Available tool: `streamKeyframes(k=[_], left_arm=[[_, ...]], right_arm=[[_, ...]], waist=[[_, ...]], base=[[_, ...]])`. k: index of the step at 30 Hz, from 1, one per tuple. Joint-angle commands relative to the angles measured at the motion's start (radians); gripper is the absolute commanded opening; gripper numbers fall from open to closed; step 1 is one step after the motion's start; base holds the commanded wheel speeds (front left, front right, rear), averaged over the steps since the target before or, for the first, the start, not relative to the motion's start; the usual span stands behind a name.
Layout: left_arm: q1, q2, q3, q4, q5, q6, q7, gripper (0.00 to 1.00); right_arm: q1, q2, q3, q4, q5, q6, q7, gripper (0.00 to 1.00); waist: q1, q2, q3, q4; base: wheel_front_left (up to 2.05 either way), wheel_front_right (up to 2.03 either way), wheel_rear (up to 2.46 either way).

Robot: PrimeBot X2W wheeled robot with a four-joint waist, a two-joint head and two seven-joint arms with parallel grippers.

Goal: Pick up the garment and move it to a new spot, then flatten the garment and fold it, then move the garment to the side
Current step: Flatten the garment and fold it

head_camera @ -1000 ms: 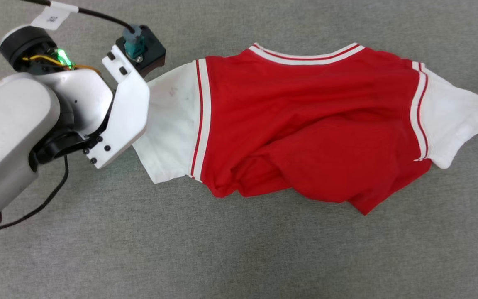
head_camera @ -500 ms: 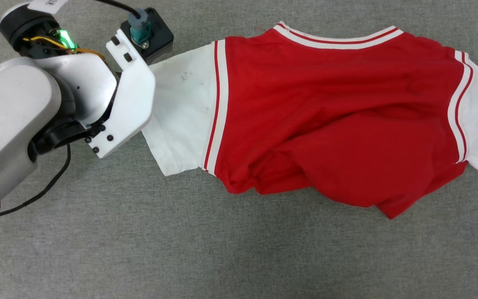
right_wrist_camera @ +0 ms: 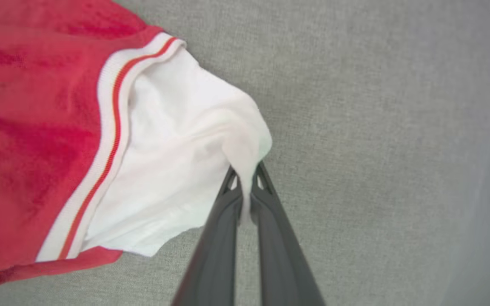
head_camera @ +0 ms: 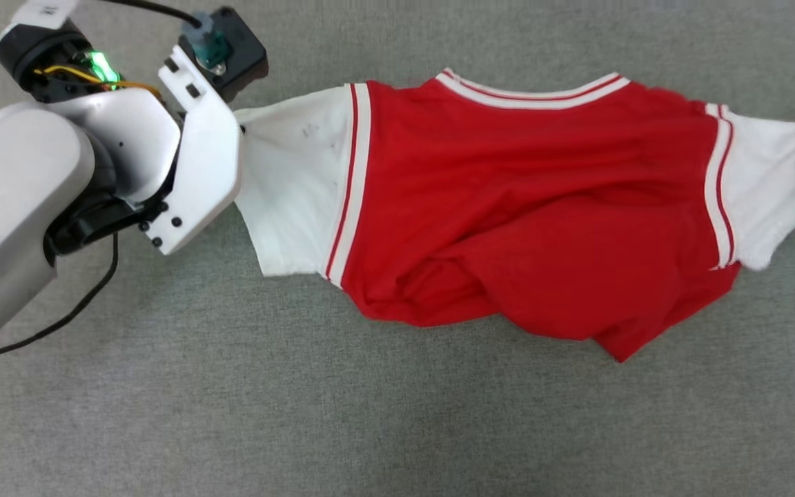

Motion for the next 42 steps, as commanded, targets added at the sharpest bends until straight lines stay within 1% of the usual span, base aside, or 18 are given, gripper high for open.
streamKeyframes(k=[1,4,6,12,16,21,26,32,37,38,42], left_arm=[[0.014,0.001,0.006,0.006,-0.001,0.000,-0.031,0.00],[0.021,0.011,0.023,0.018,-0.005,0.002,-0.086,0.00],[0.016,0.022,0.034,0.016,0.013,0.005,-0.123,0.00],[0.009,0.043,0.081,-0.005,0.035,0.036,-0.231,0.00],[-0.024,0.044,0.115,-0.011,0.062,0.065,-0.285,0.00],[-0.096,0.005,0.158,0.024,0.090,0.083,-0.333,0.00],[-0.208,-0.067,0.190,0.109,0.134,0.082,-0.369,0.00],[-0.381,-0.152,0.233,0.238,0.191,0.073,-0.423,0.00],[-0.541,-0.195,0.262,0.346,0.242,0.053,-0.474,0.00],[-0.571,-0.202,0.270,0.369,0.250,0.054,-0.487,0.00],[-0.663,-0.226,0.283,0.453,0.266,0.034,-0.528,0.00]], right_arm=[[0.001,-0.017,-0.004,-0.024,-0.008,-0.001,-0.032,0.00],[0.013,-0.051,-0.003,-0.074,-0.017,-0.001,-0.098,0.00],[0.015,-0.071,-0.007,-0.112,-0.023,-0.001,-0.141,0.00],[-0.006,-0.108,-0.047,-0.191,-0.040,-0.001,-0.238,0.00],[-0.045,-0.101,-0.080,-0.228,-0.084,-0.001,-0.279,0.00],[-0.143,-0.073,-0.093,-0.233,-0.146,-0.001,-0.289,0.00],[-0.325,-0.018,-0.078,-0.188,-0.229,-0.001,-0.286,0.00],[-0.619,0.031,-0.044,-0.076,-0.372,-0.001,-0.311,0.00],[-0.838,0.077,-0.023,0.030,-0.451,-0.001,-0.379,0.00],[-0.874,0.088,-0.022,0.051,-0.465,-0.001,-0.395,0.00],[-0.996,0.117,0.001,0.133,-0.507,-0.001,-0.452,0.00]], waist=[[-0.0001,-0.0001,-0.050,-0.008],[-0.0001,-0.0001,-0.095,-0.010],[-0.0001,-0.0001,-0.121,-0.011],[-0.0001,-0.0001,-0.175,-0.010],[-0.0001,-0.0001,-0.185,-0.006],[-0.0001,-0.0001,-0.165,0.005],[-0.0001,-0.0001,-0.106,0.019],[-0.0001,-0.0001,-0.006,0.039],[-0.0001,-0.0001,0.066,0.046],[-0.0001,-0.0001,0.074,0.046],[-0.0001,-0.0001,0.100,0.047]], base=[[0.00,0.00,0.00],[0.00,0.00,0.00],[0.00,0.00,0.00],[0.00,0.00,0.00],[0.00,0.00,0.00],[0.00,0.00,0.00],[0.00,0.00,0.00],[0.00,0.00,0.00],[0.00,0.00,0.00],[0.00,0.00,0.00],[0.00,0.00,0.00]])
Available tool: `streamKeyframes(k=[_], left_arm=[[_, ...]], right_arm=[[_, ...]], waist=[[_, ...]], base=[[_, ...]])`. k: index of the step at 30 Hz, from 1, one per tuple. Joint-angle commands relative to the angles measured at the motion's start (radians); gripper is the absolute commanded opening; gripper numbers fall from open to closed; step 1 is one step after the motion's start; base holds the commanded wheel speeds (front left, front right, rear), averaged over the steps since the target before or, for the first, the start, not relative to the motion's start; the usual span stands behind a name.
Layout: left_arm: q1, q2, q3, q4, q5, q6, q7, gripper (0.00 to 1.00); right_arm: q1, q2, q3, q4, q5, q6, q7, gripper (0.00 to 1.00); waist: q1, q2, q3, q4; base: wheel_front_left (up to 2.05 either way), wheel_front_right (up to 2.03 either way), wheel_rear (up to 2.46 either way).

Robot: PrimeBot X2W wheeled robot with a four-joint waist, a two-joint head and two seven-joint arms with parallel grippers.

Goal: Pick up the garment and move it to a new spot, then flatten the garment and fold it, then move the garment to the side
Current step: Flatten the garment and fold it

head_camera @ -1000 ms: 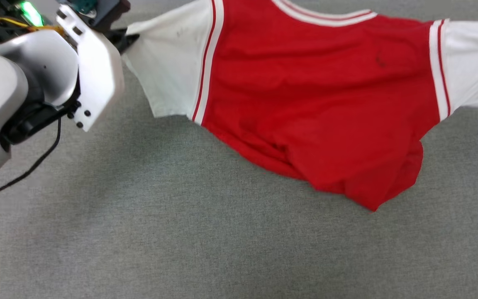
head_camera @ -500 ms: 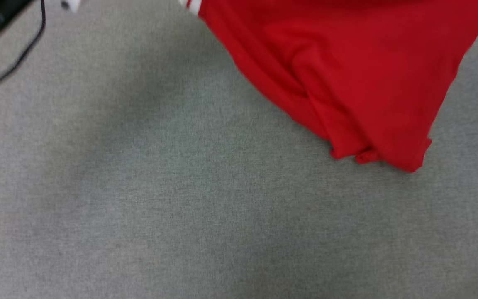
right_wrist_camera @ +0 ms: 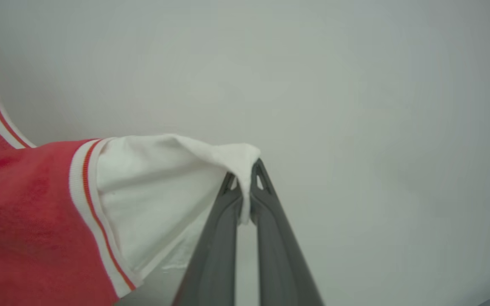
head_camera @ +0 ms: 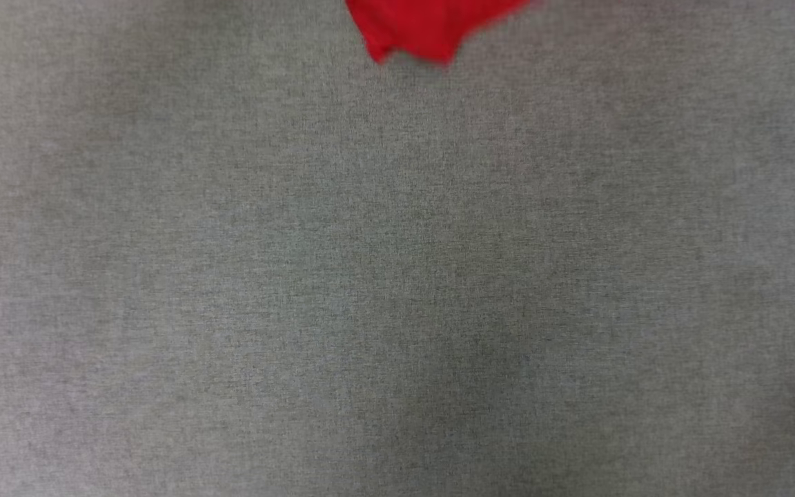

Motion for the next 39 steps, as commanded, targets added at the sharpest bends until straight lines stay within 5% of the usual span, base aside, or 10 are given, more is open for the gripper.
streamKeyframes(k=[1,10,23,30,39], left_arm=[[-0.040,-0.016,0.014,0.038,-0.002,-0.007,-0.026,0.00],[-0.058,-0.038,0.001,0.171,-0.010,-0.030,-0.118,0.00],[0.245,-0.080,-0.054,0.267,-0.128,-0.039,-0.264,0.00],[0.517,-0.038,-0.068,0.225,-0.196,-0.030,-0.354,0.00],[0.945,0.079,-0.075,0.054,-0.310,0.074,-0.410,0.00]], right_arm=[[-0.057,0.016,0.006,0.042,-0.018,-0.001,-0.029,0.00],[-0.091,0.070,0.067,0.195,-0.023,-0.001,-0.123,0.00],[0.171,0.200,0.230,0.373,0.080,-0.001,-0.278,0.00],[0.384,0.231,0.339,0.380,0.182,-0.001,-0.354,0.00],[0.675,0.169,0.462,0.301,0.321,-0.001,-0.434,0.00]], waist=[[-0.0001,0.0000,0.019,0.003],[-0.0001,0.0000,0.032,0.011],[-0.0001,0.0000,0.000,0.009],[-0.0001,0.0000,-0.063,-0.006],[-0.0001,0.0000,-0.210,-0.023]], base=[[0.00,0.00,0.00],[0.00,0.00,0.00],[0.00,0.00,0.00],[0.00,0.00,0.00],[0.00,0.00,0.00]])
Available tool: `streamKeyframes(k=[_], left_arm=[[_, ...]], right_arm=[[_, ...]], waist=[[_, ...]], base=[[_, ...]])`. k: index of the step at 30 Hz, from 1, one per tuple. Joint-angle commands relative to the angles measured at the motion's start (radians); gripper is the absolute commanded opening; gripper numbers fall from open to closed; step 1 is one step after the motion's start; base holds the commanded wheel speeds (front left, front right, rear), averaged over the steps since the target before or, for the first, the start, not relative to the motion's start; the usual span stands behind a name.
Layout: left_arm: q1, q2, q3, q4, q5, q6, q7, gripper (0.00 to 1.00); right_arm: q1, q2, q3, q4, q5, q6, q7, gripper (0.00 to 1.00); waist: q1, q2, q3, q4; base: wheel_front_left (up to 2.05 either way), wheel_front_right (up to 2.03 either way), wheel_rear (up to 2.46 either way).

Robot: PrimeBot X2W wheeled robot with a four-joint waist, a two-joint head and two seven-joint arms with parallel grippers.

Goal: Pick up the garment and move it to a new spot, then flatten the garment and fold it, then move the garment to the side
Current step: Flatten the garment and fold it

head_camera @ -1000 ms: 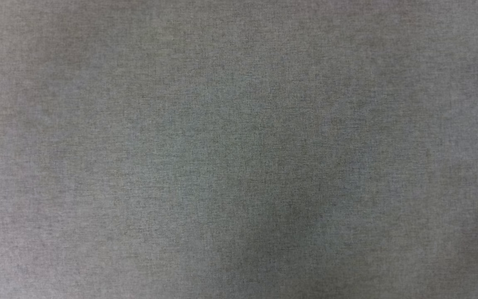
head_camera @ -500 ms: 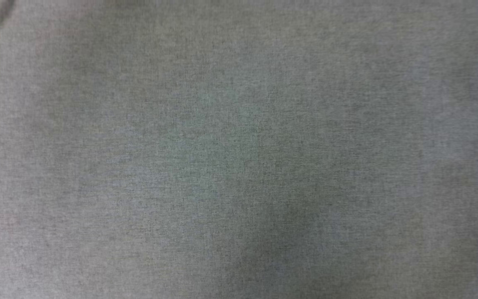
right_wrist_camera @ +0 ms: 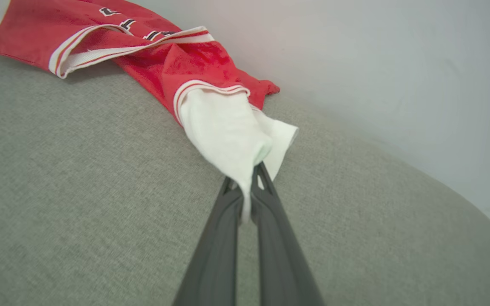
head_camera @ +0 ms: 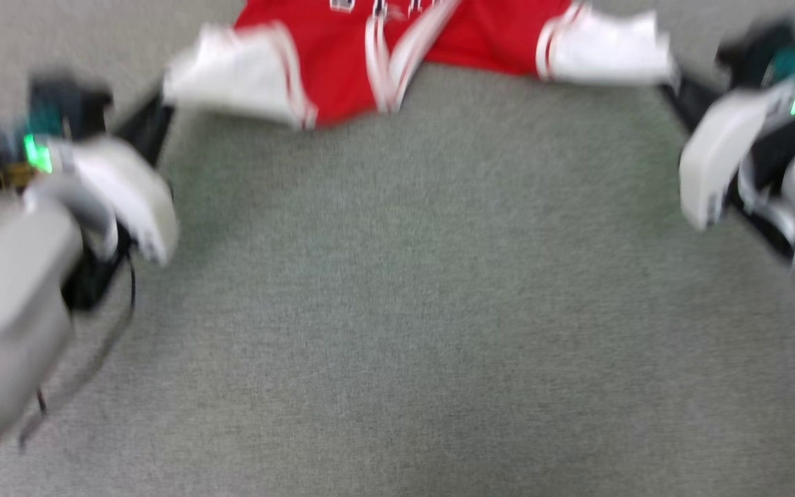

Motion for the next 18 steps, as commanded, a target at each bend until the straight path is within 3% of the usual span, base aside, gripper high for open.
streamKeyframes(k=[1,9,18], left_arm=[[0.070,0.028,0.000,-0.029,-0.016,0.025,-0.010,0.00],[0.410,0.159,-0.011,-0.217,-0.122,0.157,-0.027,0.00],[0.697,0.295,-0.020,-0.418,-0.249,0.292,-0.032,0.00]], right_arm=[[0.055,-0.022,0.022,-0.021,0.018,-0.001,-0.005,0.00],[0.302,-0.137,0.102,-0.138,0.108,-0.001,-0.007,0.00],[0.608,-0.266,0.078,-0.280,0.175,-0.001,0.040,0.00]], waist=[[0.0001,0.0000,-0.068,-0.013],[0.0001,0.0000,-0.208,-0.036],[0.0001,0.0000,-0.310,-0.039]], base=[[0.00,0.00,0.00],[0.00,0.00,0.00],[0.00,0.00,0.00]])
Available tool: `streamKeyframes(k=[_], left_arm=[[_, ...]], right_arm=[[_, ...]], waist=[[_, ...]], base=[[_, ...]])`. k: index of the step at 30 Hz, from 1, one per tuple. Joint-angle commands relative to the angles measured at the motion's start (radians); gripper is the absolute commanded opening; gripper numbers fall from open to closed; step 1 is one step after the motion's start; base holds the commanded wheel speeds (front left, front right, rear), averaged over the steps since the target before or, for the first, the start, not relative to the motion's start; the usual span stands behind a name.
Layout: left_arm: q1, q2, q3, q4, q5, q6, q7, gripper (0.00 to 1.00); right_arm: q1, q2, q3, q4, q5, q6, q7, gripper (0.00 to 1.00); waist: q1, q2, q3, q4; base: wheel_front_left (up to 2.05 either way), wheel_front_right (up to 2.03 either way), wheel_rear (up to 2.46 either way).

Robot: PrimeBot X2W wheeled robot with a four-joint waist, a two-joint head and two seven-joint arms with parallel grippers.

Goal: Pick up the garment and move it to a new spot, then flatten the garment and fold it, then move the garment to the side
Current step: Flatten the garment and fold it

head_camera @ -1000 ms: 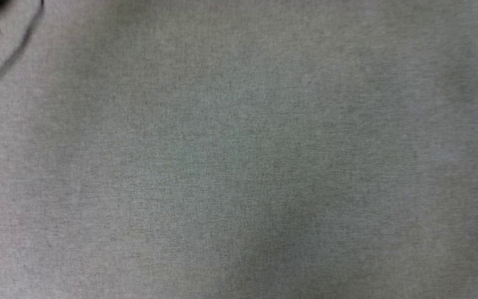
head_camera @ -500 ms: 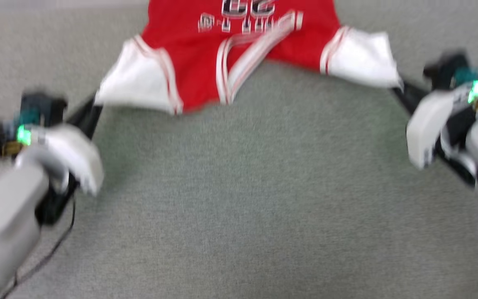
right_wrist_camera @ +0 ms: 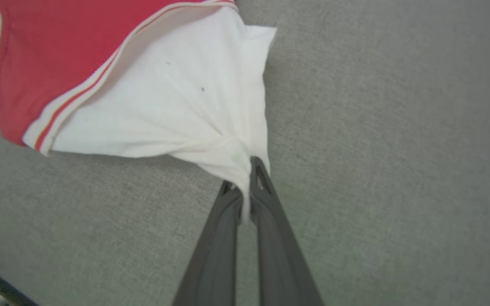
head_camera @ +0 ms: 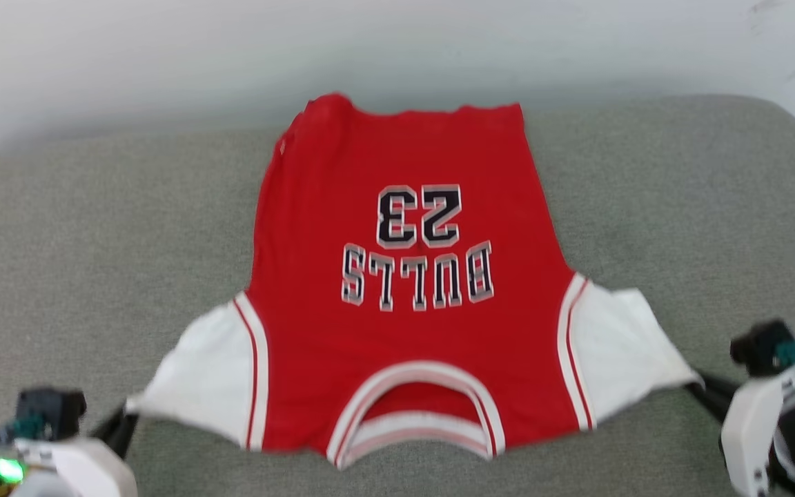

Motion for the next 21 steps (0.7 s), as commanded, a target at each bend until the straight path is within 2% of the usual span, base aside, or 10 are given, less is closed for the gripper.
streamKeyframes(k=[1,7,13,14,15,16,17,21], left_arm=[[0.058,0.016,-0.011,-0.031,-0.014,0.021,-0.005,0.00],[0.189,0.039,-0.022,-0.109,-0.063,0.080,-0.017,0.00],[0.223,0.039,-0.009,-0.158,-0.055,0.105,-0.025,0.00],[0.215,0.037,-0.004,-0.166,-0.047,0.106,-0.025,0.00],[0.206,0.035,0.001,-0.173,-0.040,0.109,-0.026,0.00],[0.198,0.031,0.004,-0.179,-0.034,0.113,-0.026,0.00],[0.188,0.028,0.007,-0.187,-0.024,0.117,-0.027,0.00],[0.153,0.020,0.015,-0.212,0.014,0.134,-0.027,0.00]], right_arm=[[0.067,-0.018,-0.012,-0.021,0.005,-0.001,0.011,0.00],[0.270,-0.046,-0.088,-0.077,0.017,-0.002,0.035,0.00],[0.372,-0.049,-0.190,-0.141,-0.006,-0.002,0.098,0.00],[0.369,-0.045,-0.215,-0.156,-0.015,-0.002,0.106,0.36],[0.367,-0.044,-0.232,-0.171,-0.022,-0.001,0.122,0.30],[0.361,-0.046,-0.250,-0.185,-0.025,-0.001,0.144,0.44],[0.349,-0.050,-0.273,-0.207,-0.033,-0.001,0.158,1.00],[0.303,-0.080,-0.390,-0.301,-0.060,-0.001,0.212,1.00]], waist=[[0.0003,0.0000,-0.026,-0.003],[0.0003,0.0000,-0.046,0.004],[0.0003,0.0000,-0.036,0.010],[0.0003,0.0000,-0.033,0.012],[0.0003,0.0000,-0.028,0.014],[0.0003,0.0000,-0.023,0.016],[0.0003,0.0000,-0.018,0.019],[0.0003,0.0000,0.015,0.033]], base=[[0.00,0.00,0.00],[0.00,0.00,0.00],[0.00,0.00,0.00],[0.00,0.00,0.00],[0.00,0.00,0.00],[0.00,0.00,0.00],[0.00,0.00,0.00],[0.00,0.00,0.00]])
